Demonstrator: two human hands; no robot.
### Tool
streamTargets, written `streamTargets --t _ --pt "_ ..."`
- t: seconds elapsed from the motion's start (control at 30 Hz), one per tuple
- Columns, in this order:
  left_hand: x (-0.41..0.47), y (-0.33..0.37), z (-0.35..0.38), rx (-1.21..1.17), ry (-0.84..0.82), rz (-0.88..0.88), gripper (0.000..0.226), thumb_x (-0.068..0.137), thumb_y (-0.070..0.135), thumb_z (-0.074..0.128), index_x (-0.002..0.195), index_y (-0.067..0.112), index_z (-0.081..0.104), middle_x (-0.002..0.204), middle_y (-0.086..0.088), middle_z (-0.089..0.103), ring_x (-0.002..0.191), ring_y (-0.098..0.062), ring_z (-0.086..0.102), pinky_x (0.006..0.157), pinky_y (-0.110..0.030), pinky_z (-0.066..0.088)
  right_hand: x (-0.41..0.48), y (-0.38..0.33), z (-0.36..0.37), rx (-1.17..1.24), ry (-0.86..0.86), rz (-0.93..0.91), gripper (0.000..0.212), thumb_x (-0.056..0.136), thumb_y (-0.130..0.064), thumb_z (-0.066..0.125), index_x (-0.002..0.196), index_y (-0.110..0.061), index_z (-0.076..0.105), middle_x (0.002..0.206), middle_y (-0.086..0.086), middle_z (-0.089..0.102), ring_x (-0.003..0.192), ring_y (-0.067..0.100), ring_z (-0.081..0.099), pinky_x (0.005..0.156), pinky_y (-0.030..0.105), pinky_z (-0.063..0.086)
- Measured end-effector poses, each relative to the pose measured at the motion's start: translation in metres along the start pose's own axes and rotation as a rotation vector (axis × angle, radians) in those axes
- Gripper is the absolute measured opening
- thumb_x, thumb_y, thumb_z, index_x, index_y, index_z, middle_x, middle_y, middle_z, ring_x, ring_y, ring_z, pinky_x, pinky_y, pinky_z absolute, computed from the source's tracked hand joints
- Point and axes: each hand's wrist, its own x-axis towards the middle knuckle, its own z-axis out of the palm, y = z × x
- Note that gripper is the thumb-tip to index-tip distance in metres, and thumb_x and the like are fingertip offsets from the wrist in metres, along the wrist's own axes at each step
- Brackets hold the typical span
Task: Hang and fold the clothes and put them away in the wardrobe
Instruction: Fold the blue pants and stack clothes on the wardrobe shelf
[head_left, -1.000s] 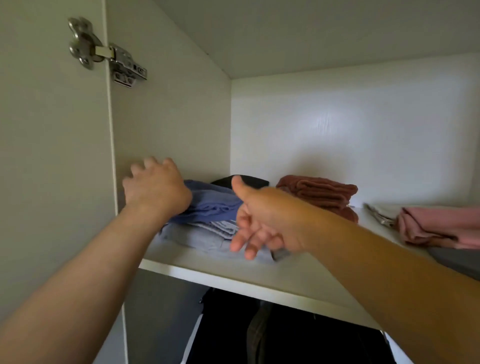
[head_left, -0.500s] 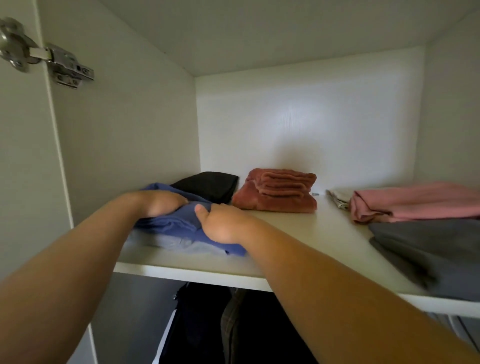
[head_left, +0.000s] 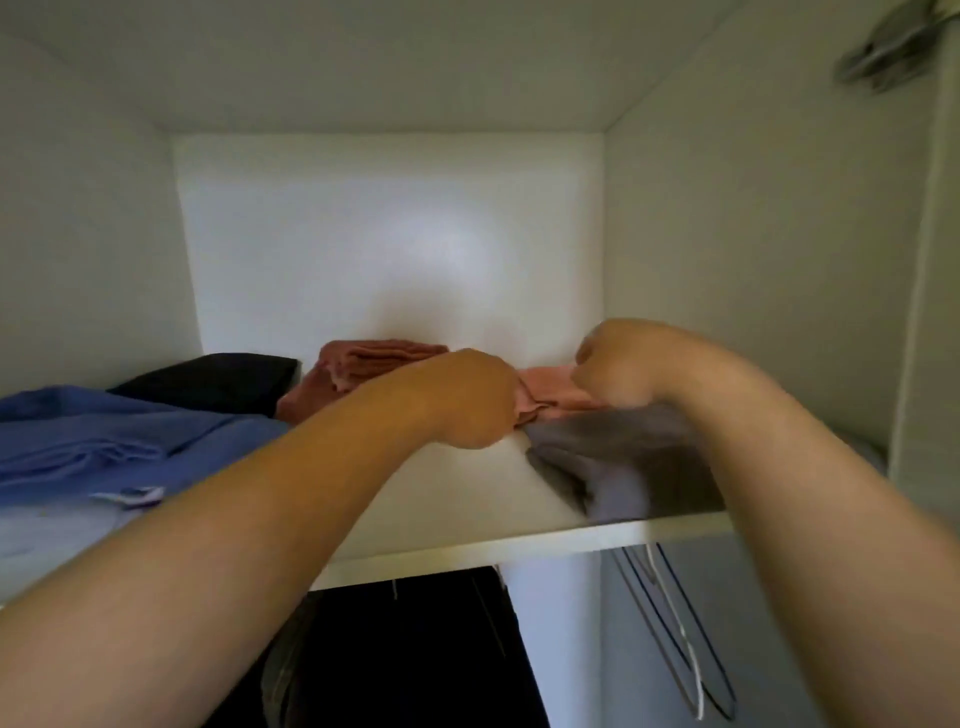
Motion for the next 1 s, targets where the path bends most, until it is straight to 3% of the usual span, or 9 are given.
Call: streamTargets --t 0.1,0.23,0.4,0.53,0.57,0.67,0.77,0.87,1.0 --pt "0.022 0.049 0.008 -0.066 -0.008 0.131 0.041 0.107 0.021 0.036 0.14 0.009 0.056 0.144 -0.015 0.055 0.128 -0.031 0.054 0.104 -0.035 0.041 -0.016 0.054 -0.005 -0.064 0.057 0.131 0.034 0.097 -0.021 0.056 0.127 -0.009 0.068 0.132 0.014 0.065 0.119 0.032 0.062 0.094 0.031 0.05" --pt "0.054 0.073 0.021 -0.005 -0.031 0.158 0.041 0.106 0.026 0.04 0.139 0.011 0.058 0.143 -0.014 0.056 0.126 -0.031 0.055 0.105 -0.036 0.045 -0.026 0.102 0.006 -0.087 0.075 0.212 0.028 0.095 -0.024 0.057 0.113 -0.009 0.072 0.117 0.015 0.071 0.105 0.033 0.066 0.078 0.027 0.046" --pt "0.081 0.066 0.025 0.014 -0.031 0.15 0.049 0.106 0.045 0.041 0.14 0.013 0.057 0.141 -0.011 0.058 0.125 -0.03 0.055 0.102 -0.033 0.044 -0.022 0.125 0.018 -0.064 0.067 0.216 0.027 0.095 -0.025 0.057 0.115 -0.017 0.073 0.121 0.009 0.07 0.109 0.029 0.064 0.09 0.031 0.051" --pt "0.062 0.072 0.028 -0.335 0.061 0.432 0.038 0.104 0.054 0.042 0.121 0.032 0.067 0.121 0.034 0.063 0.114 0.011 0.054 0.089 -0.011 0.037 -0.023 0.134 0.024 -0.023 0.181 0.143 0.029 0.095 -0.033 0.059 0.119 -0.024 0.071 0.121 0.004 0.07 0.109 0.026 0.064 0.087 0.03 0.048" --pt "0.054 0.078 0.029 -0.398 0.032 0.479 0.044 0.1 0.064 0.04 0.118 0.035 0.068 0.123 0.032 0.063 0.116 0.01 0.053 0.091 -0.013 0.037 -0.023 0.133 0.028 0.005 0.167 0.107 0.029 0.095 -0.036 0.06 0.12 -0.026 0.07 0.121 0.002 0.071 0.109 0.025 0.064 0.084 0.029 0.046" --pt "0.034 0.096 0.048 -0.298 -0.148 0.525 0.088 0.075 0.092 0.035 0.142 0.036 0.05 0.151 0.013 0.049 0.136 -0.009 0.046 0.112 -0.031 0.038 -0.023 0.124 0.043 0.042 -0.026 0.046 0.028 0.1 -0.029 0.053 0.122 -0.026 0.07 0.128 0.001 0.067 0.115 0.022 0.061 0.092 0.031 0.045" --pt "0.019 0.097 0.06 -0.173 -0.148 0.574 0.101 0.074 0.074 0.07 0.153 0.024 0.03 0.153 0.008 0.044 0.136 -0.015 0.046 0.111 -0.035 0.041 -0.028 0.118 0.044 0.017 -0.11 0.068 0.033 0.104 -0.028 0.044 0.127 -0.025 0.068 0.138 0.001 0.062 0.121 0.021 0.057 0.105 0.034 0.041" --pt "0.006 0.083 0.056 -0.125 -0.129 0.55 0.105 0.076 0.058 0.078 0.158 0.029 0.019 0.153 0.009 0.045 0.133 -0.016 0.049 0.108 -0.035 0.043 -0.038 0.114 0.037 -0.02 -0.185 0.016 0.042 0.105 -0.05 0.038 0.127 -0.028 0.067 0.137 -0.002 0.062 0.122 0.018 0.056 0.11 0.038 0.038" --pt "-0.015 0.064 0.056 -0.11 -0.047 0.456 0.072 0.082 0.053 0.075 0.142 0.03 0.042 0.134 0.012 0.056 0.12 -0.015 0.057 0.098 -0.03 0.047 -0.061 0.111 0.025 0.079 -0.311 -0.11 0.079 0.081 -0.087 0.045 0.142 -0.038 0.052 0.145 -0.018 0.052 0.133 0.008 0.049 0.114 0.032 0.035"
